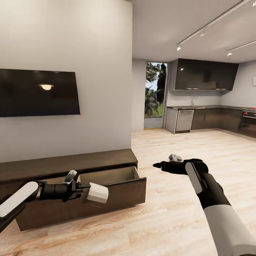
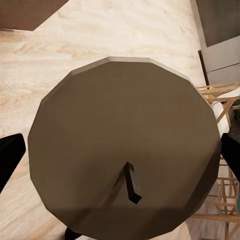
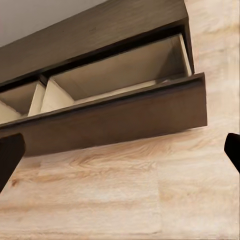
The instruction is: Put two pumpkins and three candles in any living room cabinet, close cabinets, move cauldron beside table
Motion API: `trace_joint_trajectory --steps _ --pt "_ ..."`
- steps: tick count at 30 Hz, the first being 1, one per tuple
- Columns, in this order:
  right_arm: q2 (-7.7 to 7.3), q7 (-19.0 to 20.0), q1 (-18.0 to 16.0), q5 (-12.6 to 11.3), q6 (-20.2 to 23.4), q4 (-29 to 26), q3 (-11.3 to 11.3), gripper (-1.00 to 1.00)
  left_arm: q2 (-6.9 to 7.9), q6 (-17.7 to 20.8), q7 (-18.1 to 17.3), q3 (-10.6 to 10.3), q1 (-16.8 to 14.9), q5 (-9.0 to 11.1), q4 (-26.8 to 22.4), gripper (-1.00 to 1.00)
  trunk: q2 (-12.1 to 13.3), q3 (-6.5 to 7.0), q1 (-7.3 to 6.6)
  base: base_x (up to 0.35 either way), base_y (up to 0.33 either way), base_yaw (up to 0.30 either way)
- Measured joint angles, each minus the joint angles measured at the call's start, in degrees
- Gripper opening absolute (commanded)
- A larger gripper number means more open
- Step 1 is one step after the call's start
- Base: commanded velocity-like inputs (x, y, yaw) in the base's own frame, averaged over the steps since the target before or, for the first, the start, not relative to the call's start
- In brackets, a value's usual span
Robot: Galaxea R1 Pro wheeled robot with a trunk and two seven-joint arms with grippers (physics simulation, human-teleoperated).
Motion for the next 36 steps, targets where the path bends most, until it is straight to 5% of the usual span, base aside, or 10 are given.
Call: trace_joint_trajectory --steps 6,15,17,21,25,36 --pt "0.18 -4.39 -0.20 0.05 -5.84 5.35 -0.22 1.00 -0.04 -0.07 0.31 -0.02 0.00 -0.14 0.01 -1.00 0.00 0.00 0.00 0.000 0.000 0.000" --pt "0.17 -5.09 -0.22 0.03 -17.60 9.39 -0.28 1.00 -0.59 -0.09 -1.08 -0.09 0.00 0.67 -0.86 -1.00 0.00 0.00 0.00 0.000 0.000 0.000" --pt "0.04 -4.73 -0.17 0.09 -22.09 10.09 -0.10 1.00 -0.74 0.01 -6.75 -0.05 -0.01 2.05 -1.25 -1.00 0.00 0.00 0.00 0.000 0.000 0.000" --pt "0.05 -4.68 -0.14 0.57 -28.02 11.84 0.02 1.00 -0.47 -0.08 -16.34 -0.16 0.04 0.51 -0.71 -1.00 0.00 0.00 0.00 0.000 0.000 0.000" --pt "-0.02 -4.34 -0.14 0.30 -29.71 13.05 0.00 1.00 -0.23 -0.15 -19.70 -0.03 0.94 0.07 -0.58 -1.00 0.00 0.00 0.00 0.000 0.000 0.000" --pt "0.01 -4.42 -0.14 0.66 -30.04 13.40 0.04 1.00 -0.12 -0.16 -20.43 0.10 1.24 -0.01 -0.55 -1.00 0.00 0.00 0.00 0.000 0.000 0.000"
